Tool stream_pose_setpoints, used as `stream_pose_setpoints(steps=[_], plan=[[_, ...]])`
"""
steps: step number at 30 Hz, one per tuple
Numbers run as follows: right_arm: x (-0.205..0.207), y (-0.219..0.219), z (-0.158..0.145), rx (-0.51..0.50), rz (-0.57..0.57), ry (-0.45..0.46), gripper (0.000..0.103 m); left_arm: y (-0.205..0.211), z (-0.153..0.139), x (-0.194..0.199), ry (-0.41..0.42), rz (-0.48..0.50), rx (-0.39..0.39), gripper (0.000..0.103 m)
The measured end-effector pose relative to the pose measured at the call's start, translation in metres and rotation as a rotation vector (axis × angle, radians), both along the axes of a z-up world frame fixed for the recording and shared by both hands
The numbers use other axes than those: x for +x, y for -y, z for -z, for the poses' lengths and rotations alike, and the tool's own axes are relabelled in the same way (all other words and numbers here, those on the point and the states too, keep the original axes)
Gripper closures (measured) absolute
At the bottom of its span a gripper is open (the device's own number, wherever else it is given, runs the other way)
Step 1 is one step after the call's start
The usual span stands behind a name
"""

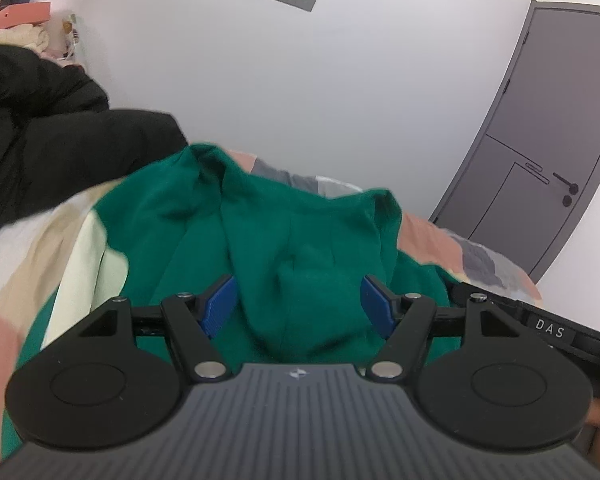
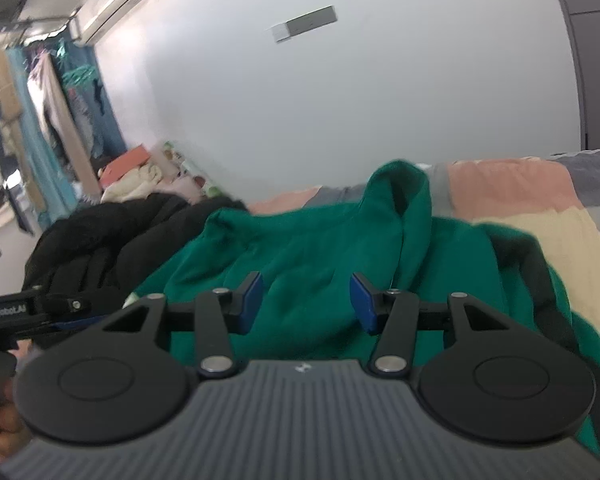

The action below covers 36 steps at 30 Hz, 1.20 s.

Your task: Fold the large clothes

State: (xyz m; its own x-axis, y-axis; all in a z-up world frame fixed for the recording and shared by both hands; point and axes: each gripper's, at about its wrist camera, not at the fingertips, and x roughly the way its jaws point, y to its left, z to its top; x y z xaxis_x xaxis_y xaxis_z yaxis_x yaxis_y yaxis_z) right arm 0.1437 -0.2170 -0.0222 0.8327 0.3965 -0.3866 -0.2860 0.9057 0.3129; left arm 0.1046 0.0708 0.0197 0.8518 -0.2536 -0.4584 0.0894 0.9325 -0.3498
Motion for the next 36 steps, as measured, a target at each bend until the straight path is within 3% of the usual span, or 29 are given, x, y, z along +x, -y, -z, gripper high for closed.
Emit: stream_pose_setpoints(steps=[3, 7, 10, 11, 12, 13, 15, 20, 27, 32, 35, 36], plan=[[-0.013, -0.010, 0.013, -0.036, -0.031, 0.015, 0.051, -0.001, 0.018, -0.016, -0.035, -0.010, -0.006, 0.030], [-0.023, -0.023, 0.022, -0.066, -0.055, -0.004, 0.051, 0.001, 0.025, -0.021, -0.049, 0.007, 0.044, 0.030], [-0.027, -0.037, 0.024, -0.102, -0.079, 0.030, 0.051, -0.006, 0.025, -0.019, -0.037, 0.007, 0.016, 0.030], [-0.026, -0.041, 0.026, -0.109, -0.084, 0.036, 0.050, -0.010, 0.026, -0.017, -0.039, 0.004, 0.006, 0.030], [-0.028, -0.045, 0.030, -0.107, -0.088, 0.035, 0.040, -0.013, 0.028, -0.016, -0.041, 0.000, 0.004, 0.030], [-0.025, -0.048, 0.034, -0.098, -0.086, 0.028, 0.030, -0.015, 0.029, -0.015, -0.043, -0.004, 0.007, 0.030], [-0.020, -0.055, 0.043, -0.097, -0.071, 0.014, 0.023, -0.018, 0.033, -0.011, -0.048, -0.014, 0.030, 0.030], [0.008, -0.081, 0.068, -0.115, -0.066, -0.033, 0.023, -0.022, 0.040, -0.002, -0.054, -0.033, 0.117, 0.030], [0.046, -0.120, 0.097, -0.141, -0.033, -0.069, 0.021, -0.036, 0.048, 0.007, -0.041, -0.040, 0.046, 0.030], [0.077, -0.139, 0.110, -0.158, -0.013, -0.106, 0.025, -0.052, 0.050, 0.009, -0.018, -0.065, 0.005, 0.030], [0.095, -0.140, 0.114, -0.150, 0.004, -0.131, 0.041, -0.063, 0.054, 0.014, -0.029, -0.097, -0.056, 0.030], [0.100, -0.140, 0.113, -0.155, 0.012, -0.132, 0.052, -0.067, 0.055, 0.015, -0.034, -0.106, -0.063, 0.030]])
